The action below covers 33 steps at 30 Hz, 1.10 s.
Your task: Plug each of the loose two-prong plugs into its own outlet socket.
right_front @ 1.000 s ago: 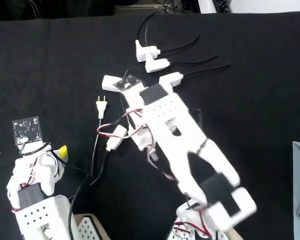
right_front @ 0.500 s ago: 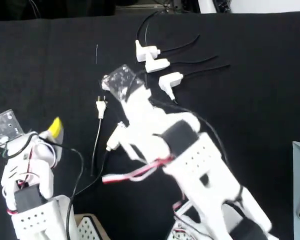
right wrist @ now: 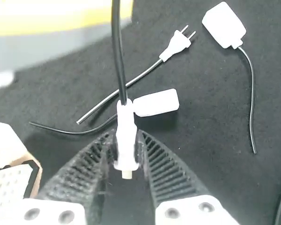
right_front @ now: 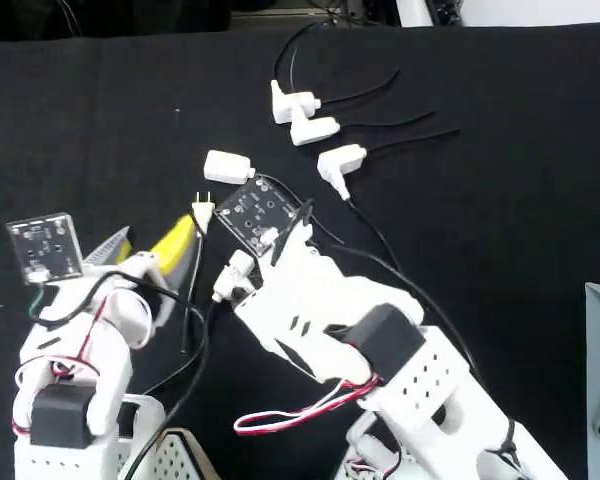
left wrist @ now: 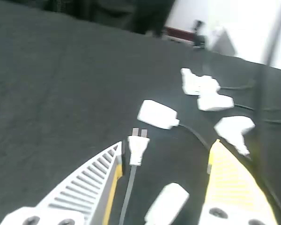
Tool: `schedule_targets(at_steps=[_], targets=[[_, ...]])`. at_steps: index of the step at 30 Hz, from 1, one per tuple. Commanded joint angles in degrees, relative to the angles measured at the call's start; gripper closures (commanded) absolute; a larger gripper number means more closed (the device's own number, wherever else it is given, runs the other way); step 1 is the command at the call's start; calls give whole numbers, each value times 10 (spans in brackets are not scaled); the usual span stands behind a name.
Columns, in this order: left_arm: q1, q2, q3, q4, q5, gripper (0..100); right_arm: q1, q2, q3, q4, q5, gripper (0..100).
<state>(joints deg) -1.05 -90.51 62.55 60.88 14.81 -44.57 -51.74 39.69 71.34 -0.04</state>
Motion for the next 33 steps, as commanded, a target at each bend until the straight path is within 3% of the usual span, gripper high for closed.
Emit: schedule_targets(at_steps=[1, 9, 18, 24, 28, 33], targets=[[82, -4, -44, 4, -33, 713, -7, -14, -4, -11, -4, 987], [160, -4, -49, 5, -76, 713, -7, -13, -1, -11, -4, 987], [160, -4, -51, 18, -108, 713, -3, -13, 0, -11, -4, 987], [40, 11, -51, 14, -118, 712, 79, -12, 8, -47, -23, 987], [-16, 79, -55, 7, -190, 708, 141, -12, 59, -125, -45, 987], [-70, 239, -77, -58, -254, 707, 189, -12, 122, -203, -72, 987]])
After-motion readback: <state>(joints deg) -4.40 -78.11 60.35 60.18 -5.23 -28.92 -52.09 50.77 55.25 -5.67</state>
